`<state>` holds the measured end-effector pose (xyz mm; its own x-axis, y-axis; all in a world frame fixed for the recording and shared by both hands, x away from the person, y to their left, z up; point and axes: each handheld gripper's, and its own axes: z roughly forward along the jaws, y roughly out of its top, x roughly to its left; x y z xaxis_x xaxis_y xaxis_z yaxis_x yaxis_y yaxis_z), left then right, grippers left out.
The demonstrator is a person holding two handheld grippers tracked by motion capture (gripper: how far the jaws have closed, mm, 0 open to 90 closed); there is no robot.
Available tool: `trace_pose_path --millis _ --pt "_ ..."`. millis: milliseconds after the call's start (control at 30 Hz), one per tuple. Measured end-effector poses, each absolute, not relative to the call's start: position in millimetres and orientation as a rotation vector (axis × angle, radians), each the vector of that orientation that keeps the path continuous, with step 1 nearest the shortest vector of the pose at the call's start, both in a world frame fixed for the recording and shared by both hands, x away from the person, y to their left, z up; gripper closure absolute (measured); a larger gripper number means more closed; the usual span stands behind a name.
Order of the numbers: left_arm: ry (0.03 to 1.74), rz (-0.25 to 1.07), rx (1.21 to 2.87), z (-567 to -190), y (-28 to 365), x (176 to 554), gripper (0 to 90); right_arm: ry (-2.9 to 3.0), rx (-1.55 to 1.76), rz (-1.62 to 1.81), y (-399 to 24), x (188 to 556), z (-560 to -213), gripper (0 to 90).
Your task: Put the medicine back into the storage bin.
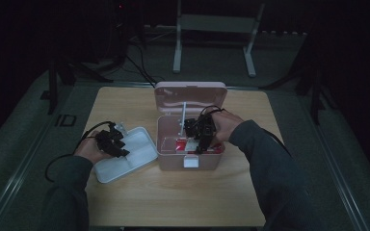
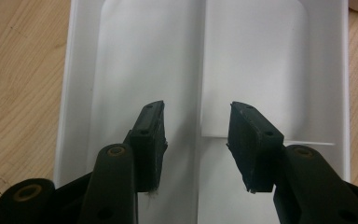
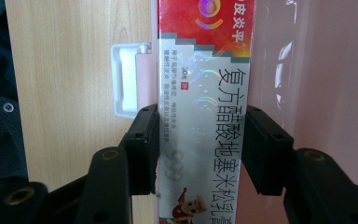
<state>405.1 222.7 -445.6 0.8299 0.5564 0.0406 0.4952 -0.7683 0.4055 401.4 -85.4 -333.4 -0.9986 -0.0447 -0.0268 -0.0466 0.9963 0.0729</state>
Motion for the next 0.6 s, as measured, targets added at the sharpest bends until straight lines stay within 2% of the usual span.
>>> trace_pose_path --millis 600 --pt "0.785 0.223 2.630 -446.0 222.6 406.1 55.5 3.133 -0.072 0.113 -85.1 401.6 -333.7 50.3"
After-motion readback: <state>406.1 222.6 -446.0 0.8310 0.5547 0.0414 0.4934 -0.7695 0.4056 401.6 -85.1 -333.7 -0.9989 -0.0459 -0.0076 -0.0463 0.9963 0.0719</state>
